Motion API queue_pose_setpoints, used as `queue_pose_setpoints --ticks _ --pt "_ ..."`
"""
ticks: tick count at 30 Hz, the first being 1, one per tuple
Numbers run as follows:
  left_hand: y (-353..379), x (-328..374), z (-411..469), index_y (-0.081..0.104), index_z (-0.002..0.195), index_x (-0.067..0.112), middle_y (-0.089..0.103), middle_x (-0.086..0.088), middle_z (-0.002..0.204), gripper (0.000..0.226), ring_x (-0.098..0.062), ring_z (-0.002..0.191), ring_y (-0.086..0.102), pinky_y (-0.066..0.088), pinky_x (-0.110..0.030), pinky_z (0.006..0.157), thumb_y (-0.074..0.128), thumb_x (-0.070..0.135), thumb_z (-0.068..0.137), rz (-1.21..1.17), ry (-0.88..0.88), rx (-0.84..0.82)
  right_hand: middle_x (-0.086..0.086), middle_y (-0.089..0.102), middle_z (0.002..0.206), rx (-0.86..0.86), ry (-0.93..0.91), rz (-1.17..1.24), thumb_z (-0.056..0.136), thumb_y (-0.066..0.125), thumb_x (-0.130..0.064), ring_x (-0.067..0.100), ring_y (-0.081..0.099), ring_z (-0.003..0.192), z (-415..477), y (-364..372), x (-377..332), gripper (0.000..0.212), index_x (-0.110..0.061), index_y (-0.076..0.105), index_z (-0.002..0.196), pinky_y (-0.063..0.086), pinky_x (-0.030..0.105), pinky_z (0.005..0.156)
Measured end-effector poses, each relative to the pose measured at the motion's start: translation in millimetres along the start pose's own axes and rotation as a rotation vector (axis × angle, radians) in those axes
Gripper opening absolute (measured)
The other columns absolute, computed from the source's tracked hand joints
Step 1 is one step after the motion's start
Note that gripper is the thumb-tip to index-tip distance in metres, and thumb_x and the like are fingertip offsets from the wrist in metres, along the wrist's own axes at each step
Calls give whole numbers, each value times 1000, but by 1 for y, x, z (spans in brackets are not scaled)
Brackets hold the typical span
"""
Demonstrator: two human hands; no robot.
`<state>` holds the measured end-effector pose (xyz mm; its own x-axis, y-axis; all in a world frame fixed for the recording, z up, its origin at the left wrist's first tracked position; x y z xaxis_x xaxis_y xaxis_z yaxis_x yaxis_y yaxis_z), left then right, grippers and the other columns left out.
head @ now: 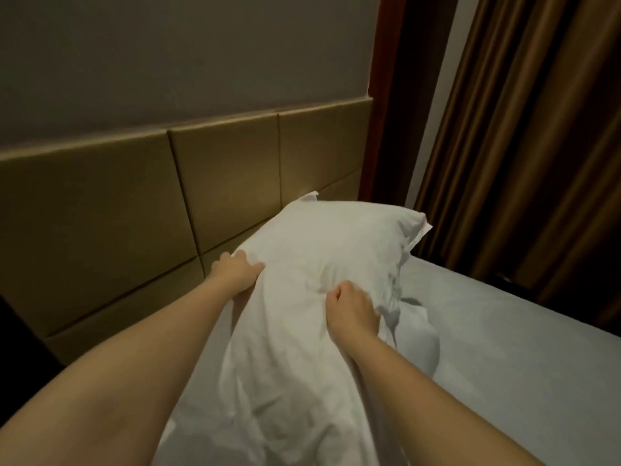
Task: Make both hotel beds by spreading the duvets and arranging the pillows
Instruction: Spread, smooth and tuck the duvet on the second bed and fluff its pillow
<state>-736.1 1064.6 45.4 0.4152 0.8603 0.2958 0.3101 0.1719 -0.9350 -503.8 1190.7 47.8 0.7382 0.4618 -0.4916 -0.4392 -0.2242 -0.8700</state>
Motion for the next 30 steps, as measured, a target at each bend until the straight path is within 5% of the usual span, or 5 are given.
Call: queue_pose_setpoints --ticks 7,12,18,24,30 --pt "27 -19 -15 17 147 27 26 -14 148 69 -37 134 26 29 -56 105 26 66 91 -180 -145 49 0 46 129 81 69 153 96 42 -38 23 41 120 -8 4 13 25 -23 49 115 34 38 95" --pt "57 -106 -51 15 147 26 31 -19 146 91 -42 133 28 26 -62 106 31 81 76 -333 -442 133 10 34 143 73 424 316 85 54 -59 34 34 128 -34 20 97 67 -22 34 138 30 48 104" --pt "136 -153 -124 -10 149 31 3 -16 157 109 -49 137 17 22 -65 108 50 77 72 -1027 -931 97 15 30 151 -195 495 540 88 46 -64 39 38 131 -58 77 109 90 -20 2 152 33 49 105" --pt "130 -135 -141 1 150 25 29 -19 148 93 -44 129 35 33 -53 107 55 62 83 -1132 -850 182 19 33 148 -155 426 537 93 41 -58 38 41 129 -62 75 83 83 -10 8 151 34 47 103" --pt "85 -134 -134 29 146 29 43 -10 141 50 -33 122 45 36 -34 101 42 32 98 -1324 -688 450 17 44 140 -68 327 556 98 42 -43 38 49 121 -62 52 55 61 -8 24 145 39 41 94"
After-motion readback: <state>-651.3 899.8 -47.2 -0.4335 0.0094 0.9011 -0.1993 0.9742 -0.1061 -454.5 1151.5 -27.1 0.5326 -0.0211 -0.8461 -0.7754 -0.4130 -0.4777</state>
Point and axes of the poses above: each hand's wrist, its own z-axis towards the middle knuckle, its own y-axis out of the palm, x = y × z, the point moved 10 cm from there along z, towards the middle knuckle
